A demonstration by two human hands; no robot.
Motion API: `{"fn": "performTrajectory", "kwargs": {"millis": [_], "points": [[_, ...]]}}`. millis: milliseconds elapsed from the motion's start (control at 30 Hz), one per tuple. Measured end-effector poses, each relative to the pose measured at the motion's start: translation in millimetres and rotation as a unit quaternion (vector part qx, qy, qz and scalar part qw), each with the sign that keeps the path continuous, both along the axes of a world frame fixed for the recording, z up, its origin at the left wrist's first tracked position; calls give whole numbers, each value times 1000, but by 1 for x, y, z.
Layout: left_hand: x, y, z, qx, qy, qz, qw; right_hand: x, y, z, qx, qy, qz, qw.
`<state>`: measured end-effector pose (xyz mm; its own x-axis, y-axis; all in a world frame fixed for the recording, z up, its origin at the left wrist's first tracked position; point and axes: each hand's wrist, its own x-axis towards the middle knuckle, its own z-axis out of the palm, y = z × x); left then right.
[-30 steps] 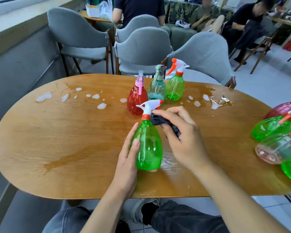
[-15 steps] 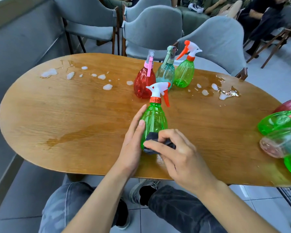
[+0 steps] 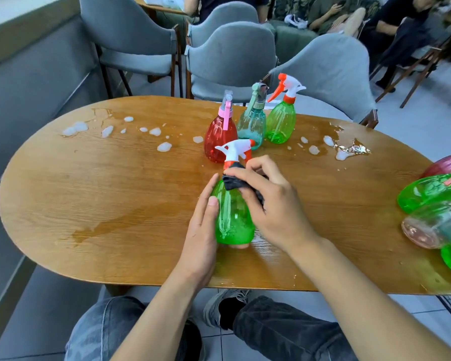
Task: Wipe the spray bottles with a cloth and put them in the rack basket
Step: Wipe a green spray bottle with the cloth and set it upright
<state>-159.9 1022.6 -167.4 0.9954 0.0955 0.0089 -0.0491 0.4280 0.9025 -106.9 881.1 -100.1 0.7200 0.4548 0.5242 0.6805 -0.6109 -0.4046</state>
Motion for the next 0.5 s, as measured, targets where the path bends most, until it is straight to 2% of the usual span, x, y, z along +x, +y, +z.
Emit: {"fn": "performTrajectory", "kwargs": {"millis": [500], "points": [[-3, 0, 3, 95, -8, -13, 995, -61, -36, -30, -87, -25, 86, 992]]}}
